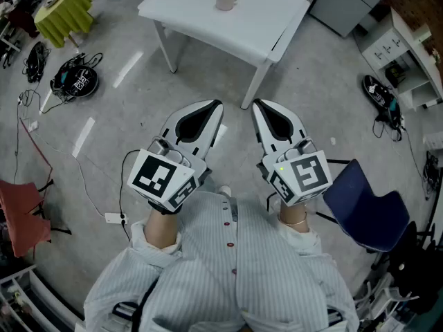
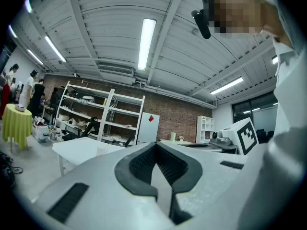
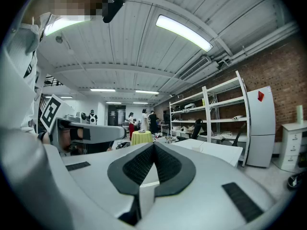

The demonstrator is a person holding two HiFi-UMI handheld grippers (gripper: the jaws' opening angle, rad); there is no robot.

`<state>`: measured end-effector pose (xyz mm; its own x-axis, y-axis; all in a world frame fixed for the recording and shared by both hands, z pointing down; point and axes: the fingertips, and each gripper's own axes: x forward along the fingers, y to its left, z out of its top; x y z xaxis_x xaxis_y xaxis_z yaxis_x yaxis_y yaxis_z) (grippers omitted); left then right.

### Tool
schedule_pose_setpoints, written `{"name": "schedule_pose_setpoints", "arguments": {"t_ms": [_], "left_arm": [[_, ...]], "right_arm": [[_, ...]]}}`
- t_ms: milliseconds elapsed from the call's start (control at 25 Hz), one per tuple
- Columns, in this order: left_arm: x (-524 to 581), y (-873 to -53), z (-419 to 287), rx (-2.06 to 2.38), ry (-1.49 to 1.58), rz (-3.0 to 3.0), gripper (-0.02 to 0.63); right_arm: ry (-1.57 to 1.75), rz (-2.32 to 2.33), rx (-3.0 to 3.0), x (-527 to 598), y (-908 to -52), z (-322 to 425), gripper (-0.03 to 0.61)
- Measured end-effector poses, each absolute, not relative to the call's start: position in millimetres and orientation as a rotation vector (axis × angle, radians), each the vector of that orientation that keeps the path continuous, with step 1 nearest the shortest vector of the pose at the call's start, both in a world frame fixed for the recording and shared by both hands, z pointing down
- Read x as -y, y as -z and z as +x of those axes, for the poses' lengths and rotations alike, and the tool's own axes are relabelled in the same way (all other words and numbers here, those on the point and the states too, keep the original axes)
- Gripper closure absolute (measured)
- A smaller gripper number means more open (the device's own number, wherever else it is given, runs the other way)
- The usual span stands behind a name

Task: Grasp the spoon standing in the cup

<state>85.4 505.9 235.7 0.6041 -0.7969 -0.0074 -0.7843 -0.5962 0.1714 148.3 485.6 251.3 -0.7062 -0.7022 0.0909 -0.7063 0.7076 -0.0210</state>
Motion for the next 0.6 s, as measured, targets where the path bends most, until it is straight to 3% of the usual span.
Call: {"name": "schedule_pose_setpoints", "arguments": {"t_ms": [600], "left_arm": [[-512.9,-240.2,95.1,1.395,0.13,2.65,0.606]], "right_arm": [[-0.087,1.118,2.854,-504.1,-257.0,161.5,0.569]]}}
